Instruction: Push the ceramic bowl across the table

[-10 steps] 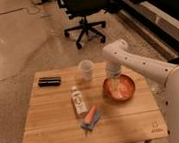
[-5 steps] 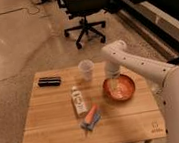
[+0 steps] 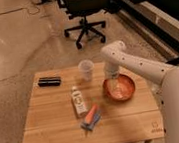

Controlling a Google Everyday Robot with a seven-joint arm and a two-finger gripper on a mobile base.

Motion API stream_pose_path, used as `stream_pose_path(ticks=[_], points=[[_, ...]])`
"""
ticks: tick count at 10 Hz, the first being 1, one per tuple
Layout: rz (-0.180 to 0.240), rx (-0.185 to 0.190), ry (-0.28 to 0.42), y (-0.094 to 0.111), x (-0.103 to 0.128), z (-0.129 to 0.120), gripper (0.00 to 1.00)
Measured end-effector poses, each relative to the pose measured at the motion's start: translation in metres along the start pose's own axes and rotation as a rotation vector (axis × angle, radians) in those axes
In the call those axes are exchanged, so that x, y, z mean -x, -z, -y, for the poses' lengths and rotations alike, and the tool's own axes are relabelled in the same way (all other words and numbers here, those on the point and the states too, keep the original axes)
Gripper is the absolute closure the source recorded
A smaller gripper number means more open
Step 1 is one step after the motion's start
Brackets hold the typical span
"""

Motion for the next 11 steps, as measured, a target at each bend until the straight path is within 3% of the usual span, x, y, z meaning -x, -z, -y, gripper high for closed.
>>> stream_pose_path(ticks=[11], points=[[0.005,0.007,0.021,-0.0102,0.0025,0.0001,0.35]])
